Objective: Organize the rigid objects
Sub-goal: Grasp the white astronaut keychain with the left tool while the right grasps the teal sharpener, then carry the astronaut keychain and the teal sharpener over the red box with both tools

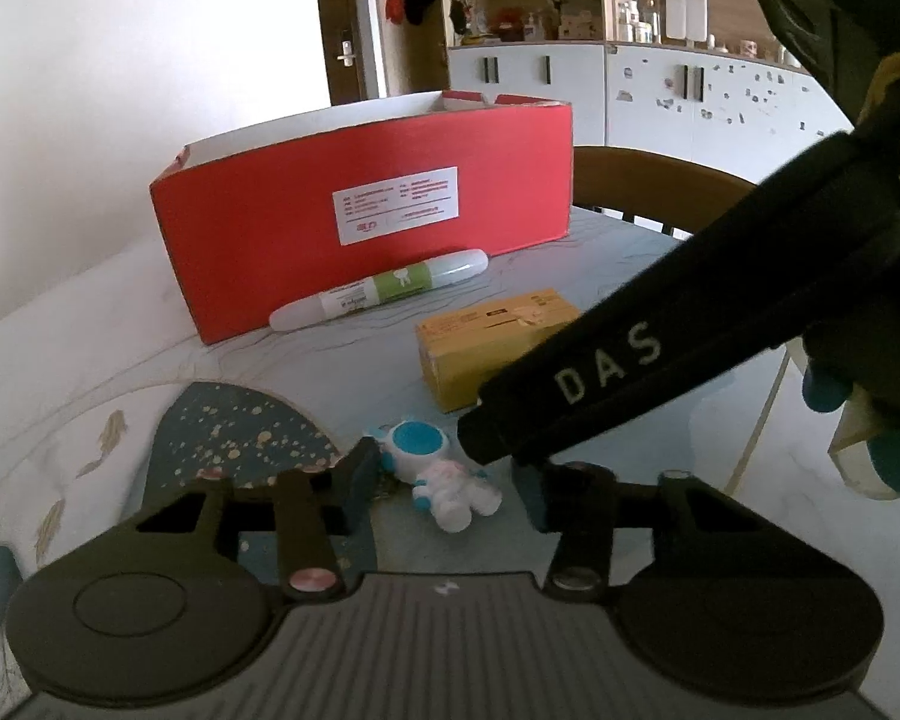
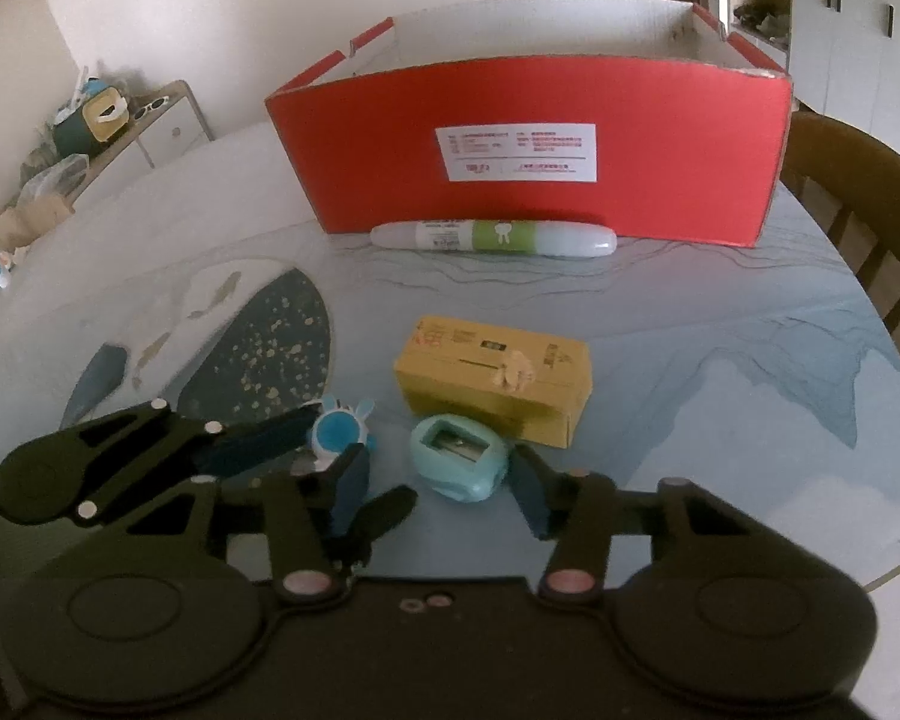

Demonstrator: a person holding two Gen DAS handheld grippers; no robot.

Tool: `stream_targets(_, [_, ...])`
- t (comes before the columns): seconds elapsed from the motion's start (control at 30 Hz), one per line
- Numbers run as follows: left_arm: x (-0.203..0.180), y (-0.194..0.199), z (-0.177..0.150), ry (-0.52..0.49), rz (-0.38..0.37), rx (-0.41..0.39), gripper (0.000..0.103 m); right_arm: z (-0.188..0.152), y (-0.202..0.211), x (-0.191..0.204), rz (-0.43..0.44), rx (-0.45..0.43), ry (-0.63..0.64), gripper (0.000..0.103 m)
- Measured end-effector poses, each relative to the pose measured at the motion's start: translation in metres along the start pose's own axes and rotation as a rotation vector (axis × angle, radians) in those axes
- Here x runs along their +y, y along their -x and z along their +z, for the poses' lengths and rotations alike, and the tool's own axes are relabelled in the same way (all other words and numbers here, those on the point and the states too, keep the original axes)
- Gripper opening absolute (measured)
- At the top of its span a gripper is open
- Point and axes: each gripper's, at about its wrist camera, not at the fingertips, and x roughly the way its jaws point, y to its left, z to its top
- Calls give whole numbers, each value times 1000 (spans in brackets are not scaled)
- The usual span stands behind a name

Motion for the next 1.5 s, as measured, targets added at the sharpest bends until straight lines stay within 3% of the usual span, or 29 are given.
stream_targets(0.13, [-1, -2, 1, -7, -9, -2, 37, 1, 0, -1, 14, -2, -3, 44])
stream_targets(0.27, [-2, -2, 1, -11, -10, -5, 36, 1, 3, 0, 16, -13, 4, 39])
stream_targets(0.33, [-1, -2, 1, -10, -11, -5, 36, 1, 5, -3, 19, -21, -3, 28])
stream_targets(1.07, [16, 3, 5, 58, 15, 11, 36, 2, 48, -18, 27, -86, 23, 26])
stream_targets(1.5, [39, 26, 52, 105, 49, -19, 36, 32, 82, -28, -21, -192, 35, 25])
